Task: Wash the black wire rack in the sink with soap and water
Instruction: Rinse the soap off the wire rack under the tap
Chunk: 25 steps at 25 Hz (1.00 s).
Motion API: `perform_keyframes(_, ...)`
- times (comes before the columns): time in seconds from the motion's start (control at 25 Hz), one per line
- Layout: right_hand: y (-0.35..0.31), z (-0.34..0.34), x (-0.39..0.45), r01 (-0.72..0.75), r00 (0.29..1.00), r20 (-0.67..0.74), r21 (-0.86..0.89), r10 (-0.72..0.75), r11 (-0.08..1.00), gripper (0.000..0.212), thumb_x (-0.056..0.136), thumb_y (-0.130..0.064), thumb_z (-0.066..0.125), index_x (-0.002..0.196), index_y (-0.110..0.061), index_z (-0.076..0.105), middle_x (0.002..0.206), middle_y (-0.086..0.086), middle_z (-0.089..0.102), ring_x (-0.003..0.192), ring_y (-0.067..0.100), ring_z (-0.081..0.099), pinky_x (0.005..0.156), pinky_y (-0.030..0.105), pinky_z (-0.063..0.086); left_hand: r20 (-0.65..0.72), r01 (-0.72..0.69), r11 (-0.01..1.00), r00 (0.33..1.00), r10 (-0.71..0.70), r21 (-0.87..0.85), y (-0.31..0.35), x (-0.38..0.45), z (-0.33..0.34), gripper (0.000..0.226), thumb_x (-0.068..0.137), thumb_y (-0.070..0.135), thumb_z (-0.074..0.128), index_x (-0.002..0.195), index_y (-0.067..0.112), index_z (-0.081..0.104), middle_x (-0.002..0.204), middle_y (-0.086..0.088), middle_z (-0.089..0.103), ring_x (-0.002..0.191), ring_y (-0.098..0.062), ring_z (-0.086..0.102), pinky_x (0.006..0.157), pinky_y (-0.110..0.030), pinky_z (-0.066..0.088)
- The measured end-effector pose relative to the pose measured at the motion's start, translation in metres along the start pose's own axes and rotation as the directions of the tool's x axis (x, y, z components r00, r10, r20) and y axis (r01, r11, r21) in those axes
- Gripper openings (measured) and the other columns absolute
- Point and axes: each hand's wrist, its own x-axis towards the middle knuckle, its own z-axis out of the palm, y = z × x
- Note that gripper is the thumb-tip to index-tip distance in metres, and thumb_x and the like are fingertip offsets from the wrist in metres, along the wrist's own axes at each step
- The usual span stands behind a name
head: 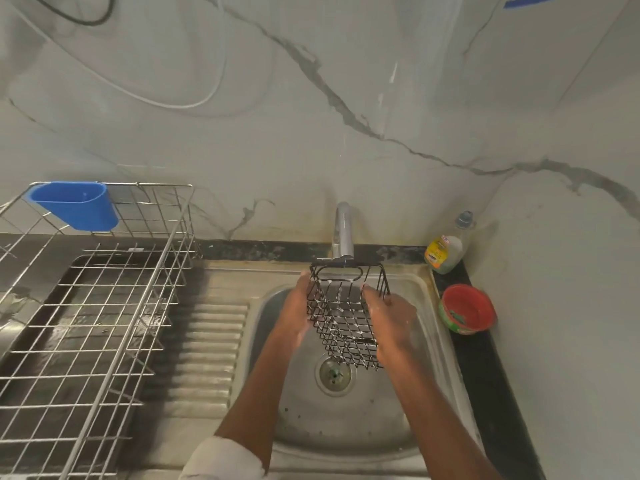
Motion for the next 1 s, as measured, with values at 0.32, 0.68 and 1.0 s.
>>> perform_keyframes(0.32,0.027,-0.04,-0.007,-0.024,0.994,-0.099,0.147,0.039,0.989,0.047,0.076,-0.042,0.085,0.067,-0.017,0.046,0.1,0.009,0.045,0.065,0.018,0.046,0.056,0.031,0.039,0.045,-0.026,0.999,0.999,0.024,0.047,-0.024,-0.013,0.037,0.043,0.114,0.045,0.043,0.111,0.016,0.075,0.123,-0.014,0.076,0.113,-0.026,0.069,0.117,-0.047,0.044)
perform_keyframes(0.68,0.022,-0.035,-0.014,-0.097,0.995,0.003,0.264,0.1,0.96,0.063,0.056,-0.057,0.09,0.088,-0.01,0.064,0.121,0.016,0.06,0.094,0.024,0.065,0.074,0.036,0.05,0.093,-0.181,0.976,0.981,0.171,0.119,-0.021,-0.015,0.028,0.058,0.091,0.07,0.058,0.134,0.034,0.07,0.143,0.0,0.068,0.136,-0.027,0.057,0.118,-0.055,0.038)
perform_keyframes(1.0,0.01,-0.044,-0.033,-0.011,0.999,0.051,0.319,-0.006,0.948,0.052,0.072,-0.023,0.086,0.083,0.019,0.056,0.079,0.031,0.06,0.076,0.024,0.048,0.07,0.057,0.052,0.056,-0.284,0.957,0.958,0.281,0.061,-0.022,-0.018,0.014,0.056,0.088,0.062,0.072,0.127,0.022,0.075,0.123,-0.002,0.08,0.126,-0.031,0.068,0.116,-0.06,0.046)
